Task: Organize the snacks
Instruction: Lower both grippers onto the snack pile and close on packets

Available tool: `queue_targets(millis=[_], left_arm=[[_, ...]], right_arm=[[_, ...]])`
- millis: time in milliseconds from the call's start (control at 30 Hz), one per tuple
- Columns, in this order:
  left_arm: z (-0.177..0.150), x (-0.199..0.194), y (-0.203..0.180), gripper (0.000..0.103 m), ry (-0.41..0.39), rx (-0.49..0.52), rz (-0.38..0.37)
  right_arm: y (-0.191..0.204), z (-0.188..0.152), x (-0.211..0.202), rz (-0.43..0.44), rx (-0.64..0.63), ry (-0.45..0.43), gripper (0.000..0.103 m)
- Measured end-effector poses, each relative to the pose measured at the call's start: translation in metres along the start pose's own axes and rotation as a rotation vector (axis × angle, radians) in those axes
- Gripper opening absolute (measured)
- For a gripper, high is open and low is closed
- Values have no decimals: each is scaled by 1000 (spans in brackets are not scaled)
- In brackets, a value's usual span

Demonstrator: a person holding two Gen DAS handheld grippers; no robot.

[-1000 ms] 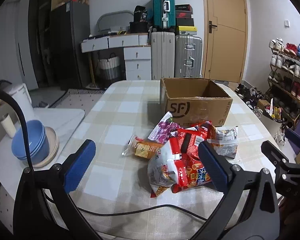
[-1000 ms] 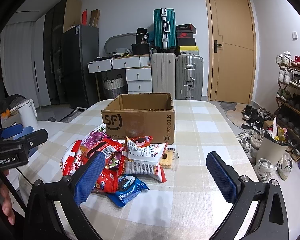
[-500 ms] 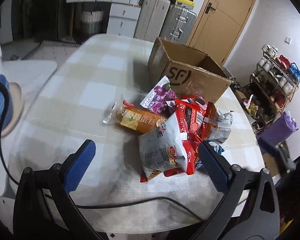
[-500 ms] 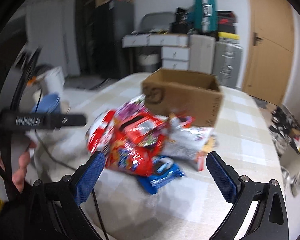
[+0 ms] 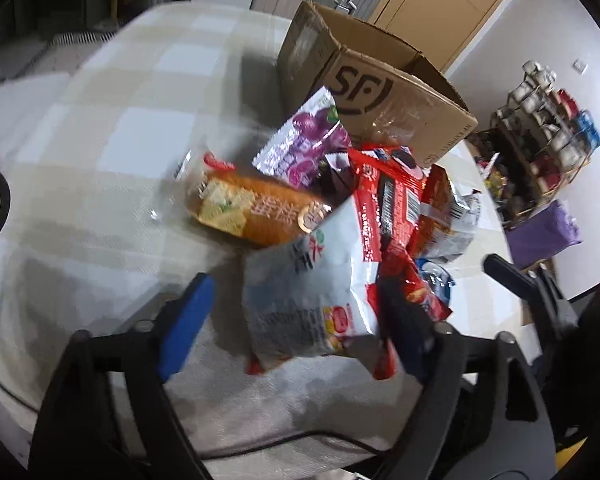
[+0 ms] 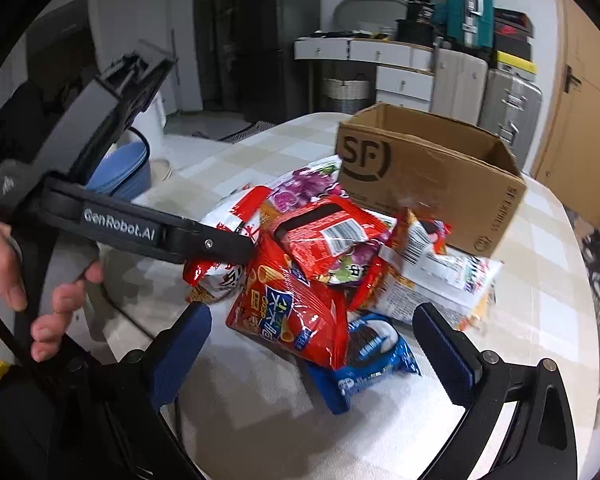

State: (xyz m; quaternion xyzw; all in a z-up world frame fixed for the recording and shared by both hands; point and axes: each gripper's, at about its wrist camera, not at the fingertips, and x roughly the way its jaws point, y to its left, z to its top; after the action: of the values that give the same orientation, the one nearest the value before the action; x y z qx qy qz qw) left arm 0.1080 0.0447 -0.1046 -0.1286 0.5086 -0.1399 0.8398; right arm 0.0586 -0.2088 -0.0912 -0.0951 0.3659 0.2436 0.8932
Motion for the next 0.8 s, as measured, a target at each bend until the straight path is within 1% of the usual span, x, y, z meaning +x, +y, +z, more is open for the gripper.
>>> queue_targets(millis=[33, 67, 133, 200, 400, 467, 500, 567, 667, 733, 800], left_arm=[[-1, 0, 4, 69, 5, -6, -7], [-1, 1, 5, 62, 10, -10, -17], [-2, 2, 10, 61, 6, -14, -26], [-2, 3, 14, 60, 5, -23, -50], [-2, -6, 28, 55, 1, -49, -96], [-2, -8, 32, 54, -4, -51, -100], [-4, -11, 33, 54, -6, -53, -105], [-4, -14, 37, 52, -9, -60, -125], [-4, -18, 43, 52, -9, -70, -148], [-4, -19, 47, 52, -12, -78, -150], [-4, -21, 51, 52, -14, -91, -152]], right_arm=[[2, 1, 4, -1, -19, 6, 103], [4, 2, 6, 3, -30, 9, 103], [6, 5, 12, 12, -49, 18, 103], [7, 9, 19, 17, -59, 27, 103], [4, 14, 35, 29, -73, 53, 102], [4, 16, 42, 42, -71, 64, 97], [4, 16, 47, 33, -76, 77, 94], [4, 16, 57, 29, -84, 105, 73], [7, 15, 65, 76, -71, 138, 68], [10, 16, 68, 68, -80, 141, 68], [11, 18, 70, 64, -82, 143, 66]])
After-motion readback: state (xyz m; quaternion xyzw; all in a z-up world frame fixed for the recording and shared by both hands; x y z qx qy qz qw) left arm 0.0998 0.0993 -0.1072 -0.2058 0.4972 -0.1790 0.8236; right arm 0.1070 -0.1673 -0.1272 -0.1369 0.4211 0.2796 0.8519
